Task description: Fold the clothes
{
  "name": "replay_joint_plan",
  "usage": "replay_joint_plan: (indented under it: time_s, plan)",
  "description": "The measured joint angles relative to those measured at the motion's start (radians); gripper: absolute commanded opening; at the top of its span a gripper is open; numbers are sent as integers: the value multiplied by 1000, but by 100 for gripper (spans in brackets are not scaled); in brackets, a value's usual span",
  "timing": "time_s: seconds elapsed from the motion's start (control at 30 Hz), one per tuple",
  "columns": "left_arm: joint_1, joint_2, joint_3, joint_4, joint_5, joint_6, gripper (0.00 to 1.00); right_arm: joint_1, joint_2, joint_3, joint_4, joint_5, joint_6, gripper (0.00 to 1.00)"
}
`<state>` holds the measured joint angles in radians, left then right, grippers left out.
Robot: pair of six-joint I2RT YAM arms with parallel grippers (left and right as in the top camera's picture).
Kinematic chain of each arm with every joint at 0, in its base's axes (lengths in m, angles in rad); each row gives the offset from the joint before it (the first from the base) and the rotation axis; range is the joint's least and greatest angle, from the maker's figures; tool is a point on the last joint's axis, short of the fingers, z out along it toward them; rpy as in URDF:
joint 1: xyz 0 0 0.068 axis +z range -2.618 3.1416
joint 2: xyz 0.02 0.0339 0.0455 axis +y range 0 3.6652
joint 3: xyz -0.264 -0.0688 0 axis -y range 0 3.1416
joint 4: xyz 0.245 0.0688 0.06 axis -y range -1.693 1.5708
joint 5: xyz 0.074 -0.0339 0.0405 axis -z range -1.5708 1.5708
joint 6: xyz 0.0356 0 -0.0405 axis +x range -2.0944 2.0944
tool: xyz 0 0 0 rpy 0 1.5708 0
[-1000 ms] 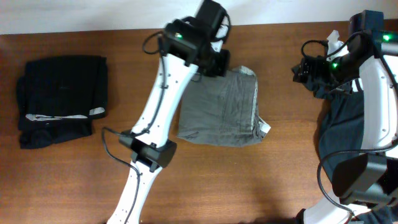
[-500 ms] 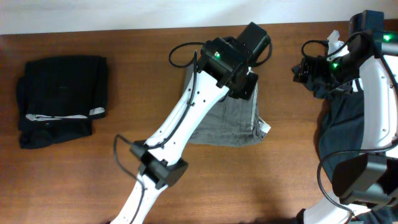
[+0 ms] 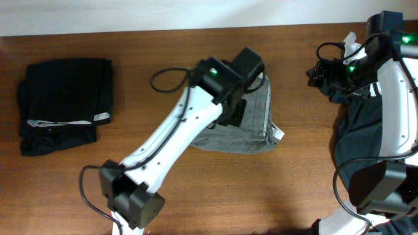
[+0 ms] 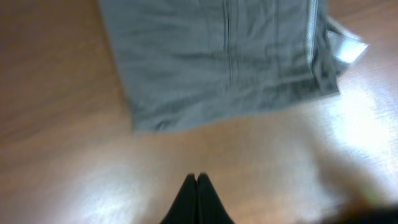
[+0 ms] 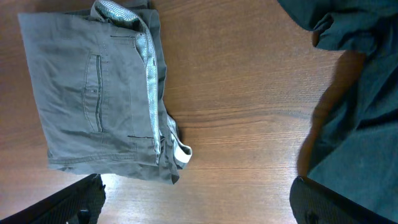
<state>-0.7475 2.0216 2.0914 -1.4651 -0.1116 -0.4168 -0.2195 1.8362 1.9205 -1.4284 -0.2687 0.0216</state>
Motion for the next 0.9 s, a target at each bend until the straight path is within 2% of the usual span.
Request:
replay_joint_plan:
  time_s: [0.17, 0.47, 0.73, 0.9]
  plan:
    - [3, 12, -214, 217, 9, -26, 0, 0, 0, 0, 0, 0, 0, 99]
    - [13, 15, -435, 569, 32, -71, 1, 0, 0, 0, 0, 0, 0, 99]
    - [82, 16, -608, 740, 106, -104, 1, 0, 0, 0, -1, 0, 0, 99]
    - [136, 17, -651, 743, 126, -113, 0, 0, 0, 0, 0, 0, 0, 99]
